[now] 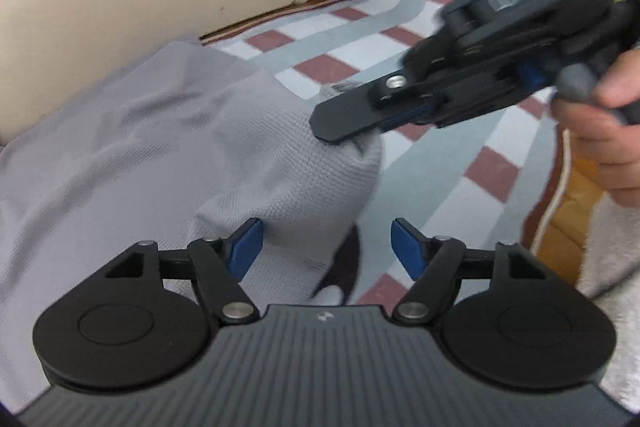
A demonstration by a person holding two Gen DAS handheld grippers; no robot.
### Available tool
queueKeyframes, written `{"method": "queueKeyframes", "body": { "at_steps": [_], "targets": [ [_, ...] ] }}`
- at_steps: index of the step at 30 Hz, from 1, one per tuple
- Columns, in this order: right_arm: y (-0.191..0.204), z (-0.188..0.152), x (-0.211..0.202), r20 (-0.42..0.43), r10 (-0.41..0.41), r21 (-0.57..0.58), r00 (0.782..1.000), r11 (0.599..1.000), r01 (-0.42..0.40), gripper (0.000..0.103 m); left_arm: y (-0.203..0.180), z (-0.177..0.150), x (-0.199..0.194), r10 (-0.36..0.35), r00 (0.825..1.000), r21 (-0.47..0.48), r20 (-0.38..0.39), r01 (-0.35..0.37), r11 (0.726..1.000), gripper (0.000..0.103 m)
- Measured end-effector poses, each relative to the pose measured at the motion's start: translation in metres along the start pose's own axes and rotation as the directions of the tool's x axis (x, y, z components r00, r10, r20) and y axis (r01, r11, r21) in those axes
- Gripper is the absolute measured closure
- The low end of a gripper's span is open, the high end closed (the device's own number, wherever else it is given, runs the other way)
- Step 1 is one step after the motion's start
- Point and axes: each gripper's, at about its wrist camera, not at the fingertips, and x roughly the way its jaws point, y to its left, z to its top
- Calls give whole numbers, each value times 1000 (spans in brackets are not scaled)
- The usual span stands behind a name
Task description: Fold clothes
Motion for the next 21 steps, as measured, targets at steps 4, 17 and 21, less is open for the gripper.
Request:
{"method": "queueKeyframes", "body": {
  "at_steps": [4,17,21],
  "targets": [
    [-14,6,0,-12,-28,53,1000,998,28,90,27,5,3,-97,994,-161,-45,89,983,100],
    [-94,-41,-2,55,-31,757,998,653,-21,18,77,-12,-25,-123,991,-473,56,135,871,100],
    [-94,-83,10,104,14,867,994,489,-98,18,85,-15,-36,-122,990,-505,74,143,851,100]
  ]
}}
